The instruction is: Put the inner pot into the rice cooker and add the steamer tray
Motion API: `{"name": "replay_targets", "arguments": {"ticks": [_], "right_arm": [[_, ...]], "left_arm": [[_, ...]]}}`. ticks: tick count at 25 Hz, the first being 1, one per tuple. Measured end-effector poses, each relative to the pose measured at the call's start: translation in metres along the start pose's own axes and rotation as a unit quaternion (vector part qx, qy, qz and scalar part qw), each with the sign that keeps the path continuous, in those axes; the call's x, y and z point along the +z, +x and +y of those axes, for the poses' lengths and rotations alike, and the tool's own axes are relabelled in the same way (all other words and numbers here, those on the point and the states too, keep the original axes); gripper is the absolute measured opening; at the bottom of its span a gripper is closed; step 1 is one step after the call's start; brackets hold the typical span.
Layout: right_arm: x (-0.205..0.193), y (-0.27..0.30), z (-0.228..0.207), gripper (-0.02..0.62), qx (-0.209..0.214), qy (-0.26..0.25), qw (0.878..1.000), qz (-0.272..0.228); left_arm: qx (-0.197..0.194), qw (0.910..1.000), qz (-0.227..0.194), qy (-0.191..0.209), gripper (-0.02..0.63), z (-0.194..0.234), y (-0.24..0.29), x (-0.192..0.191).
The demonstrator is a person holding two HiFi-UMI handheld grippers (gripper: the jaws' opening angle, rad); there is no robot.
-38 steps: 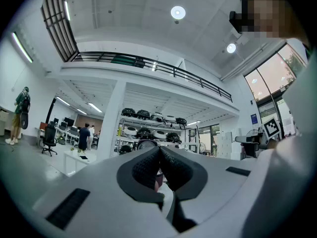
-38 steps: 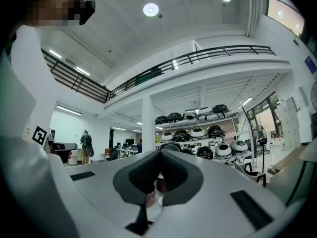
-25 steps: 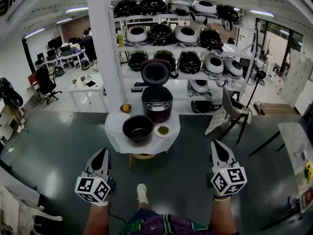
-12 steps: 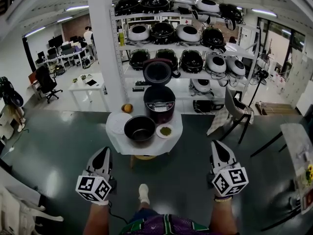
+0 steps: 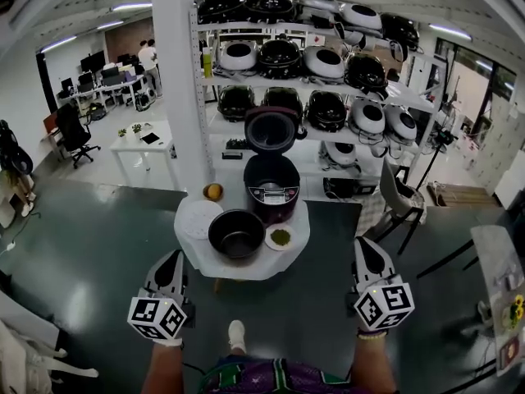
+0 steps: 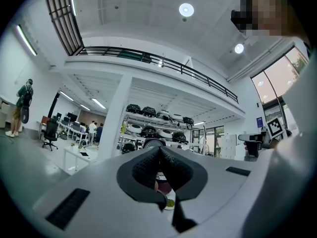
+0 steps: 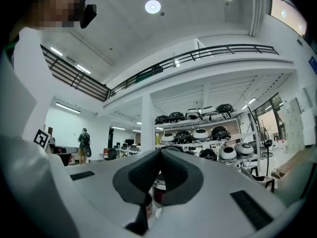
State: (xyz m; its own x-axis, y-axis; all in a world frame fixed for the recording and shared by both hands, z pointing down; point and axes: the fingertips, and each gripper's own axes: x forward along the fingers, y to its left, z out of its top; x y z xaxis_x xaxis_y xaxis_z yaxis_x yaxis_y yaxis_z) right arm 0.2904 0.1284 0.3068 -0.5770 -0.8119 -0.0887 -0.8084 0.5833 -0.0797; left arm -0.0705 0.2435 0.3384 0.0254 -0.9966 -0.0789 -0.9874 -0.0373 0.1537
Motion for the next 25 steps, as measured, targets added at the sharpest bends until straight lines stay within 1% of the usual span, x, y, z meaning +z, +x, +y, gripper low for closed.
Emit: {"name": "replay_targets", "arguments": {"ticks": [2, 6, 10, 16, 19, 23, 25], "right_arm": [[0.005, 0.027, 0.001, 0.006, 0.003, 0.002, 1.0, -0.006], [0.01, 0.081, 0.009, 0.006, 0.01, -0.009, 1.0, -0.002], [0.003, 0.131, 0.014, 0.006, 0.012, -0.005, 1.0, 0.013], [-0.01, 0.199, 0.015, 0.006, 0.007, -0.003, 1.0, 0.02], [-0.013, 0.23, 0.013, 0.006, -0.003, 0.001, 1.0, 0.026], [-0.024, 0.267, 0.012, 0.006, -0.015, 0.016, 0.999, 0.026], [-0.029, 0.281, 0.015, 0.006, -0.014, 0.013, 0.999, 0.026]], "left_arm": [[-0.001, 1.0, -0.001, -0.007, 0.021, 0.016, 0.022, 0.001], [-0.013, 0.9992, 0.005, -0.037, 0.021, 0.05, 0.067, 0.0], [-0.012, 0.9991, 0.024, -0.034, 0.021, 0.081, 0.109, -0.007], [-0.027, 0.9979, 0.047, -0.035, 0.021, 0.124, 0.171, -0.019], [-0.041, 0.997, 0.054, -0.038, 0.021, 0.138, 0.204, -0.022], [-0.077, 0.9945, 0.06, -0.036, 0.021, 0.151, 0.245, -0.028], [-0.091, 0.9932, 0.063, -0.035, 0.023, 0.156, 0.261, -0.031]]}}
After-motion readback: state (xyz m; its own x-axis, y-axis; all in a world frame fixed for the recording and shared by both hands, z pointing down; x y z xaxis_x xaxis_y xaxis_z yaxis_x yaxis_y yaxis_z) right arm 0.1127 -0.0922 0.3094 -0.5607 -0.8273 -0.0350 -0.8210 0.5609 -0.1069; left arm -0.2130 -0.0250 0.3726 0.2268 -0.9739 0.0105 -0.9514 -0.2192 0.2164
